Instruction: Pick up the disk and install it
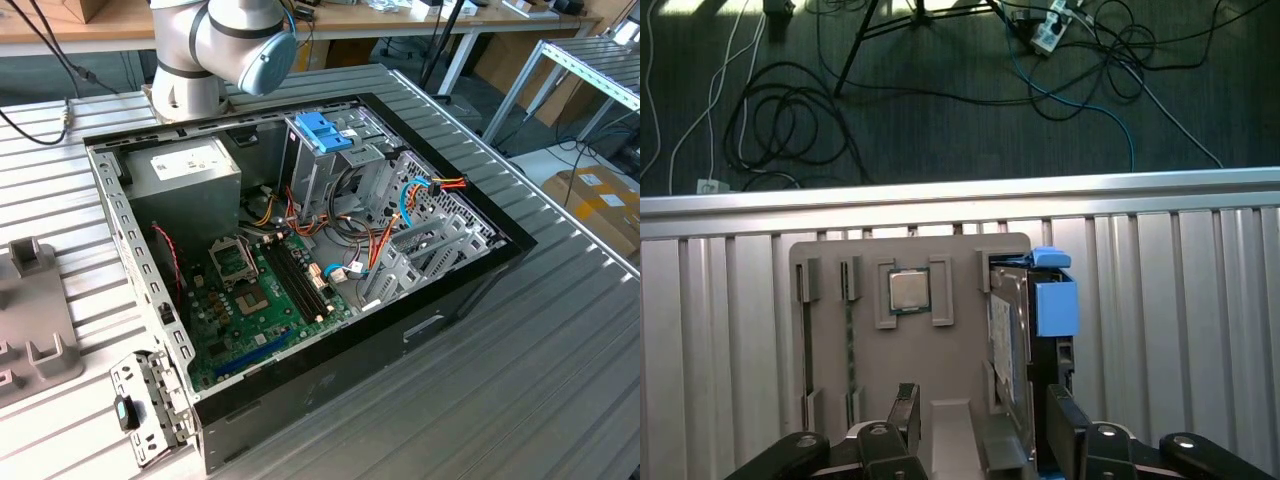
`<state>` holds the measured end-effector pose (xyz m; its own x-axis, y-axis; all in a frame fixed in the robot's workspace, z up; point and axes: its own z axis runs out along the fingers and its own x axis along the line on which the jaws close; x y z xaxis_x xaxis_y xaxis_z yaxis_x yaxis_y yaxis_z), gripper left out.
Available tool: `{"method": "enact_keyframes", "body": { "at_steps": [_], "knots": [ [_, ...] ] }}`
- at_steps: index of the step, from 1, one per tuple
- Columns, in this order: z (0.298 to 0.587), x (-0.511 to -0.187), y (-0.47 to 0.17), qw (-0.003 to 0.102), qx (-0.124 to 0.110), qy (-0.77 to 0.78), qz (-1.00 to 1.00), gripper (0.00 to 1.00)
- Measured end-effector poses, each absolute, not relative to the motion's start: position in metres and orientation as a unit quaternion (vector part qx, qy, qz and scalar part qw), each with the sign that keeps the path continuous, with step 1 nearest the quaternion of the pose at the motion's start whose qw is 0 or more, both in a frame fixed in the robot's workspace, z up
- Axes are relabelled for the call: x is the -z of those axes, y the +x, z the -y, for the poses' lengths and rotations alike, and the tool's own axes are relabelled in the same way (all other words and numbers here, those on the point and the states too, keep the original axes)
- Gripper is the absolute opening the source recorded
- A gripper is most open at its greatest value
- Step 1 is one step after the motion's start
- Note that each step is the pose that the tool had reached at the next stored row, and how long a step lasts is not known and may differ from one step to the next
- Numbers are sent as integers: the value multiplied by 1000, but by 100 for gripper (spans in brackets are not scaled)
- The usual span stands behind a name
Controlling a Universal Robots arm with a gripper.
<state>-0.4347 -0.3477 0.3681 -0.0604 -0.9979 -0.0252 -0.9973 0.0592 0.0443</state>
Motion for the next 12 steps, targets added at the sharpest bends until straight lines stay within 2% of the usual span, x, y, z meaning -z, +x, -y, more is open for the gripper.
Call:
{"method": "enact_keyframes", "body": {
  "at_steps": [12],
  "knots": [
    [345,-366,-435,6,25,696,717,62]
  ]
}}
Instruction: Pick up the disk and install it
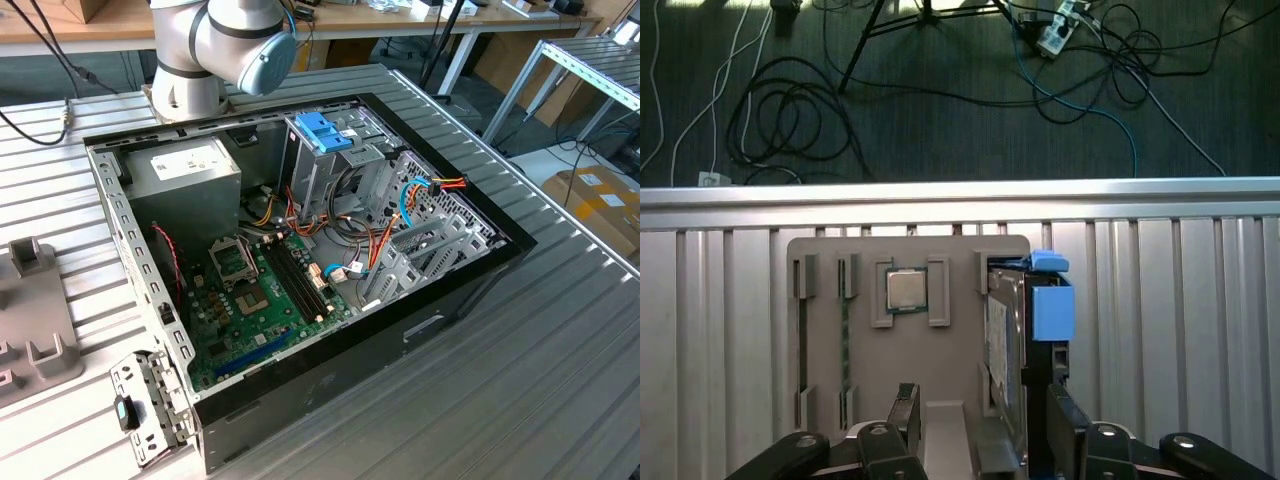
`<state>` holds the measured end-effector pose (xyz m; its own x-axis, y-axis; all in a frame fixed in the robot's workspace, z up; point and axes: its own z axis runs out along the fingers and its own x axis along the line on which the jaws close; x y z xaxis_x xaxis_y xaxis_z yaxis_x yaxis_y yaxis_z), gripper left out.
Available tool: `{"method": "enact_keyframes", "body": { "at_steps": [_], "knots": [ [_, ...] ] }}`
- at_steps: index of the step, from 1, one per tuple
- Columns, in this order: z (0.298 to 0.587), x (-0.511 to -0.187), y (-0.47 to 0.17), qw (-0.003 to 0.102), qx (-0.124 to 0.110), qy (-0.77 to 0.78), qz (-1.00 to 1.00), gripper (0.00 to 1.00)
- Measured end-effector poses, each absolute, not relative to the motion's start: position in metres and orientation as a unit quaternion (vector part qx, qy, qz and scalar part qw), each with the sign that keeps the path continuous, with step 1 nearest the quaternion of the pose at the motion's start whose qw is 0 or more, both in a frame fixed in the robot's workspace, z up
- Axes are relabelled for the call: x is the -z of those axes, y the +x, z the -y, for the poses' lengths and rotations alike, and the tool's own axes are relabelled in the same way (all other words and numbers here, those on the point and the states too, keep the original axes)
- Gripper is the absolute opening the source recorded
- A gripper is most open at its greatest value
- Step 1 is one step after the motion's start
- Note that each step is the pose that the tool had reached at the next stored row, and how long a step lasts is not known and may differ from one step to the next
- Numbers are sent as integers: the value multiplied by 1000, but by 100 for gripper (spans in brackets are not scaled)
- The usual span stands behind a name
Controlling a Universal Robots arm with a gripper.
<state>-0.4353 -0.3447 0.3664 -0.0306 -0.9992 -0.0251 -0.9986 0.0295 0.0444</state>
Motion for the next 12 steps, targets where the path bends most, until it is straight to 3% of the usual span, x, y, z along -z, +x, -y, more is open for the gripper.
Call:
{"method": "enact_keyframes", "body": {
  "at_steps": [12],
  "knots": [
    [345,-365,-439,6,25,696,717,62]
  ]
}}
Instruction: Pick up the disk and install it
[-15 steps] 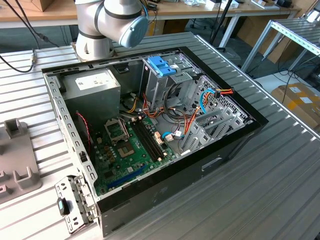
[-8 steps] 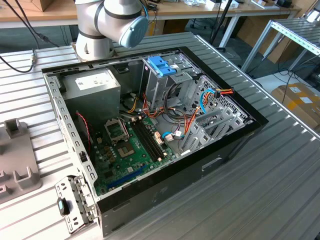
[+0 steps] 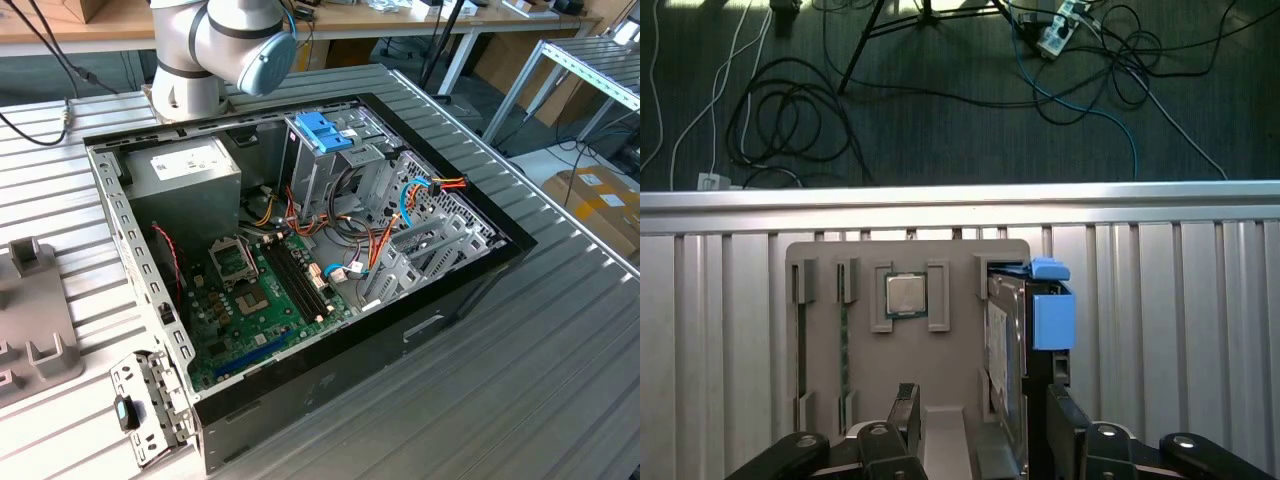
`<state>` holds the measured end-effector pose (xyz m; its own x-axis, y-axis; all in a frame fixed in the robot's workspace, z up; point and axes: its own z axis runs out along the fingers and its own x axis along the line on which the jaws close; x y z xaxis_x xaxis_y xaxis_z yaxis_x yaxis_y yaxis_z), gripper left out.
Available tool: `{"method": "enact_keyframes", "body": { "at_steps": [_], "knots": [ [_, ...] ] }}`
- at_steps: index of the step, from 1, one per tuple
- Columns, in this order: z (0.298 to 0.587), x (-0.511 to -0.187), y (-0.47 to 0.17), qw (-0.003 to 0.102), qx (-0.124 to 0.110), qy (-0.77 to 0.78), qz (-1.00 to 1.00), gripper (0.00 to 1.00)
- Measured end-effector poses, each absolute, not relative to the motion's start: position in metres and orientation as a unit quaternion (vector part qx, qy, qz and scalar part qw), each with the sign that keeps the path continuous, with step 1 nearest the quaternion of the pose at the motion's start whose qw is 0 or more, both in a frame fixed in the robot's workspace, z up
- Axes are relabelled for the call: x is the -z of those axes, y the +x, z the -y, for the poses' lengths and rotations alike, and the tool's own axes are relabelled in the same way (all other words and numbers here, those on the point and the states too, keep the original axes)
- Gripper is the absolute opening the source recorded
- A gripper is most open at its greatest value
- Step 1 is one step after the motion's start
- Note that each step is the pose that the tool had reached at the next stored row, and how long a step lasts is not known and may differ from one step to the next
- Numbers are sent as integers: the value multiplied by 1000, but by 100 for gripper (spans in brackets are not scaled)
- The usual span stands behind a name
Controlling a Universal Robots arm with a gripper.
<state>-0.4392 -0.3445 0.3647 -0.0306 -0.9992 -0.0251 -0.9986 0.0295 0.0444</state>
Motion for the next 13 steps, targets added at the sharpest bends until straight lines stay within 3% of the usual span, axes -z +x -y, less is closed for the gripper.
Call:
{"method": "enact_keyframes", "body": {
  "at_steps": [13],
  "knots": [
    [342,-363,-440,6,25,696,717,62]
  ]
}}
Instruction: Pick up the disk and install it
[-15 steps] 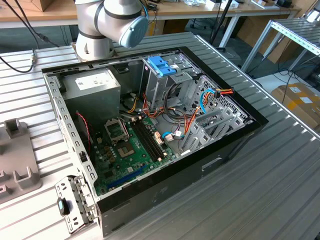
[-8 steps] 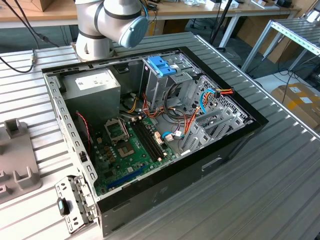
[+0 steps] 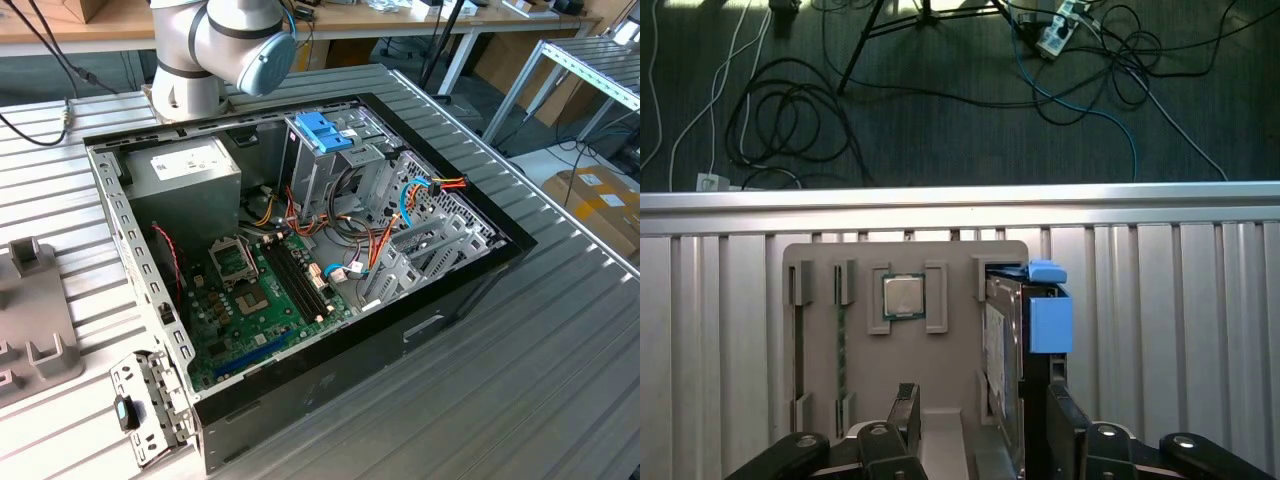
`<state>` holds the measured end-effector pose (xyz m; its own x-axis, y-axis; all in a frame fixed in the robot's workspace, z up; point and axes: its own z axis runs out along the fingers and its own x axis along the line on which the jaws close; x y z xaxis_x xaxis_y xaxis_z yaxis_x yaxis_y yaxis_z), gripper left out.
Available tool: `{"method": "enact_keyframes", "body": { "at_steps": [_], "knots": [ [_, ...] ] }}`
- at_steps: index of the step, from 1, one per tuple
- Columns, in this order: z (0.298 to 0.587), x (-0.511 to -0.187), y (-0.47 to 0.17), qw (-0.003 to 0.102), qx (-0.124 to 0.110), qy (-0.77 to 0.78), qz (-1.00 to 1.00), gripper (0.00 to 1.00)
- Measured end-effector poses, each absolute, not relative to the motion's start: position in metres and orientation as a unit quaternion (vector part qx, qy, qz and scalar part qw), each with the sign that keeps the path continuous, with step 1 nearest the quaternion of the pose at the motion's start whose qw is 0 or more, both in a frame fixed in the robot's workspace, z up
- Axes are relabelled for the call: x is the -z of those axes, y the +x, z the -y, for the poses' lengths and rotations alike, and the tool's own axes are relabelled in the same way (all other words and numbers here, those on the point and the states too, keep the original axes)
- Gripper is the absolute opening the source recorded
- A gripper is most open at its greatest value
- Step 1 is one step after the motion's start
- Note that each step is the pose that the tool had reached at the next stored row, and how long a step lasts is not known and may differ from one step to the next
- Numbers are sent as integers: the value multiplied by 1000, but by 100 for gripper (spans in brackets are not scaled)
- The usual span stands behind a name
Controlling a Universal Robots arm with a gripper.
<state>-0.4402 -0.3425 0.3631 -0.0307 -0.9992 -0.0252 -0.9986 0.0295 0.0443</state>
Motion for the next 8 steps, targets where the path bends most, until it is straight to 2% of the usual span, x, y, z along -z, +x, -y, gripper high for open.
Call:
{"method": "enact_keyframes", "body": {
  "at_steps": [8],
  "knots": [
    [341,-362,-441,6,25,696,717,62]
  ]
}}
